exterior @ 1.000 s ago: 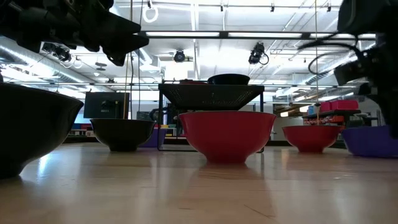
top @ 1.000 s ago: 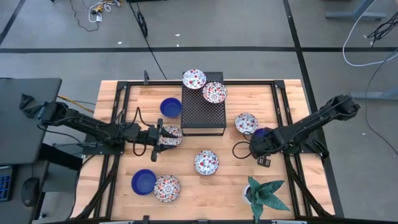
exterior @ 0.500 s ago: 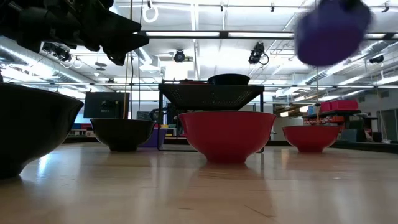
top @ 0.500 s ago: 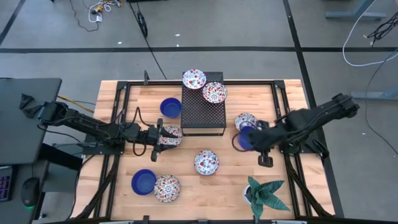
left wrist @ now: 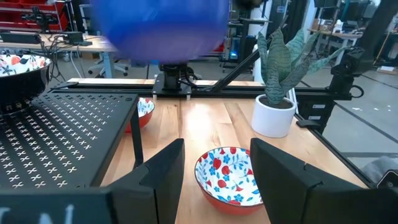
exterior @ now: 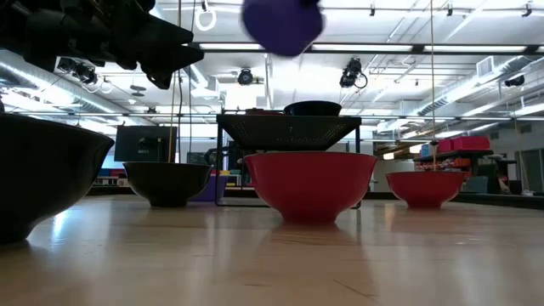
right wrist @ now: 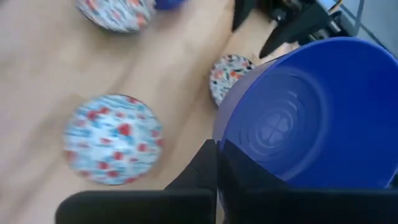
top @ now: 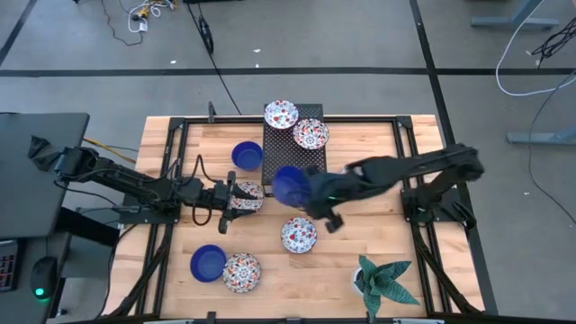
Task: Pick & Place Mini bowls
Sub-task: Put the right blue bowl on the shelf
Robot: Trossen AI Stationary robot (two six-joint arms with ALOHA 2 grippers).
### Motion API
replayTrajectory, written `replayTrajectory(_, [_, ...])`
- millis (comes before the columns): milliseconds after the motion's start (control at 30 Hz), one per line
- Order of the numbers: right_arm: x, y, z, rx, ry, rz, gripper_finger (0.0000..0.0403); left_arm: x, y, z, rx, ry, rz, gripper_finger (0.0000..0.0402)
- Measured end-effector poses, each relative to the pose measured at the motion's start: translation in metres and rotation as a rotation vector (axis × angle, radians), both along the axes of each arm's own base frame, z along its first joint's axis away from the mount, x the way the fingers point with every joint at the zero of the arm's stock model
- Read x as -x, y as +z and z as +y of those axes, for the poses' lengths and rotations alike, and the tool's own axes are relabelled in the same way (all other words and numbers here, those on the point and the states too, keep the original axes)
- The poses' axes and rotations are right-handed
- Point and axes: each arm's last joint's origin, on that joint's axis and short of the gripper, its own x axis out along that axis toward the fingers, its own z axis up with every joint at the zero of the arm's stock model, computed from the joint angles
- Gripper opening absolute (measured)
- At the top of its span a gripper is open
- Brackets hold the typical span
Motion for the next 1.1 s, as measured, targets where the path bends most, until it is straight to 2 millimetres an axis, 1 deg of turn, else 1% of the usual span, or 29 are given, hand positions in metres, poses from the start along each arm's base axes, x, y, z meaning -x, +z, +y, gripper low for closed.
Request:
replayTrajectory(67, [-0.015,-0.013,-0.011,0.034,0.001,0.021,0.0002,0.000,0.000,0.000,0.004,0.000,0.000,0.0188])
replayTrajectory(133, [-0.025,-0.025,-0.023,0.059,-0.008,0.049,0.0002,0.000,0.000,0.000,0.015,0.001,0.001,0.0188])
replayTrajectory(233, [-0.034,-0.037,-0.038,0.075,-0.034,0.081,0.0002,0.000,0.000,0.000,0.020,0.001,0.001,0.0188])
replayTrajectory(333, [-0.038,-0.042,-0.052,0.078,-0.066,0.092,0.0003,0.000,0.000,0.000,0.020,0.001,0.001,0.0188])
replayTrajectory(533, [-0.039,-0.042,-0.071,0.054,-0.129,0.090,0.0010,0.000,0.000,0.000,0.020,0.002,0.001,0.0188])
replayTrajectory(767, [-0.038,-0.042,-0.082,0.003,-0.128,0.091,0.0012,0.000,0.000,0.000,0.021,0.001,0.001,0.0188])
replayTrajectory(1100, [-0.040,-0.044,-0.084,-0.022,-0.141,0.097,0.0013,0.000,0.000,0.000,0.021,0.001,0.001,0.0188])
